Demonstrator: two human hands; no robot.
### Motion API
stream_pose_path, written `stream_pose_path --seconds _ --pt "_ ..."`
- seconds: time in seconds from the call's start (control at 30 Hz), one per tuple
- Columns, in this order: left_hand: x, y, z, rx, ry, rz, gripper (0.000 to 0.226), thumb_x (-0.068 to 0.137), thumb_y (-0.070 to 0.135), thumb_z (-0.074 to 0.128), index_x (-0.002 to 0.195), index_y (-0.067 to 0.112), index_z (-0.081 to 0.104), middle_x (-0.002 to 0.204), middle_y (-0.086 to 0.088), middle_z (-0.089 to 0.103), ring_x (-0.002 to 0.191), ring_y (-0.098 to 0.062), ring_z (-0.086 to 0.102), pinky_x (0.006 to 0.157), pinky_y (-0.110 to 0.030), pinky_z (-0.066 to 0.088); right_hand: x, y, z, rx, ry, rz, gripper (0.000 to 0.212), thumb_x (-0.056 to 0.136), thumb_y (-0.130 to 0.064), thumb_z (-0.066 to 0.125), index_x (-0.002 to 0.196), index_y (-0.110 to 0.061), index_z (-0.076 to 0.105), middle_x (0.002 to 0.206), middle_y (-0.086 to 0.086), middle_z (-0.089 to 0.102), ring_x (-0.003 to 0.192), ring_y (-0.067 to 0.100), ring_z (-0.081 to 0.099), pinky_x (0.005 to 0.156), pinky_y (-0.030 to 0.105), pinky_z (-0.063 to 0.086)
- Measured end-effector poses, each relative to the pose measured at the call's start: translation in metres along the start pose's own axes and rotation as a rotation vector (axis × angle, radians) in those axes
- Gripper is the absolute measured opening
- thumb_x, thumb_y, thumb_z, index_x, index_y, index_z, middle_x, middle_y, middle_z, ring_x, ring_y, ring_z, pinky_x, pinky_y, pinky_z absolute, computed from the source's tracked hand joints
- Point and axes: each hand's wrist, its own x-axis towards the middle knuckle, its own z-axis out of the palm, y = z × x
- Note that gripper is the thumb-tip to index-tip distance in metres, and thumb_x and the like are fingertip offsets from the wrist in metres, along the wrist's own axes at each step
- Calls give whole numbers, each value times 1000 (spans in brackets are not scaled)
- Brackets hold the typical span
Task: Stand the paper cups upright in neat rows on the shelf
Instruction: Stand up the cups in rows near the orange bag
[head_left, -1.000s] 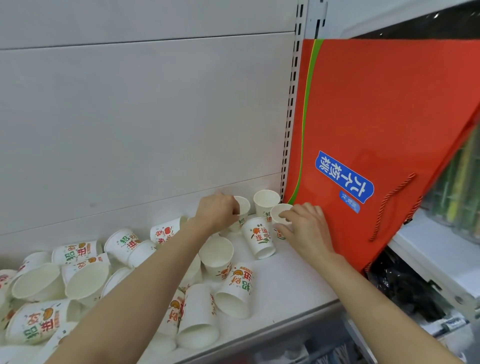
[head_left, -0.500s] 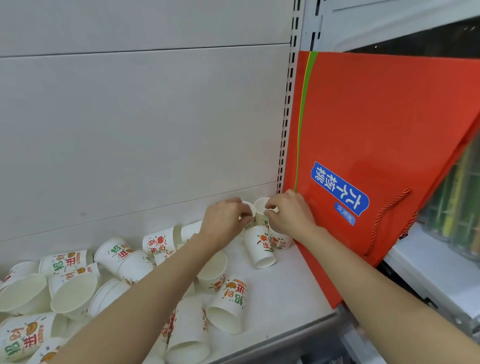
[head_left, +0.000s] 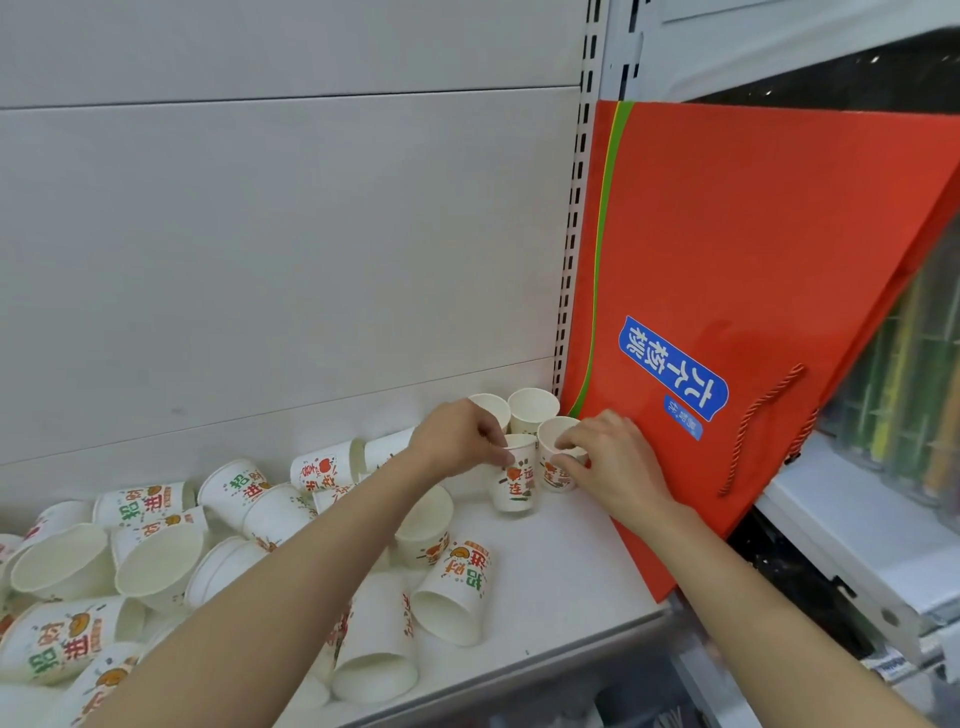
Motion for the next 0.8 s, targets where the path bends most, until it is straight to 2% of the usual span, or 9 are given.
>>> stream_pose_path --seconds 0.07,0.27,0.33,0.43,0.5,0.57,0.67,0.73,0.8 --pt "-9 -2 -1 34 56 62 18 71 41 82 79 27 75 67 11 62 70 -11 58 64 -27 45 -1 -2 0 -9 -8 -17 14 78 -31 74 88 -21 72 88 -6 69 89 21 54 79 35 38" --pt "-28 -1 15 379 168 303 18 84 40 68 96 28 72 94 7 63 85 -18 61 62 -26 39 -1 -5 2 9 1 -3 8 75 -22 76 77 -23 69 79 -7 67 81 21 54 74 35 38" --pt "-31 -4 15 392 155 320 23 83 44 68 100 29 71 94 8 64 86 -17 62 64 -26 42 -2 -5 1 12 5 0 8 74 -23 77 77 -23 69 78 -8 67 81 20 53 74 35 38" --pt "-36 -9 0 264 133 299 31 80 54 68 106 35 69 90 11 66 84 -10 59 66 -26 44 -4 -6 1 20 60 5 12 72 -22 80 81 -21 71 80 -6 67 81 22 54 74 36 39" --pt "-33 -19 -22 229 204 247 20 85 47 66 101 36 71 91 12 65 87 -9 58 68 -26 44 -5 -9 1 46 148 -17 15 71 -19 82 81 -19 71 79 -6 67 79 23 55 71 37 40" --pt "-26 -39 -46 308 259 180 14 89 37 63 99 35 72 96 13 63 92 -10 58 70 -26 43 -3 -19 1 78 224 -67 13 72 -17 80 82 -18 71 79 -6 67 78 24 55 69 36 40" --pt "-14 -73 -65 470 84 157 20 90 25 63 106 34 70 113 9 59 110 -13 53 77 -28 44 6 -48 3 126 250 -152 9 76 -23 73 83 -17 71 79 -5 66 78 24 55 69 36 43" --pt "-9 -85 -66 546 -88 195 29 91 17 61 114 33 66 125 8 54 120 -15 47 87 -29 45 13 -72 7 165 207 -201 10 76 -25 69 80 -16 71 77 -4 66 77 25 56 68 37 45" --pt "-5 -88 -65 627 -143 251 34 92 14 58 120 34 61 131 8 51 123 -16 45 88 -26 40 18 -93 12 204 136 -252 13 78 -29 66 80 -17 71 77 -5 66 76 23 55 67 36 46"
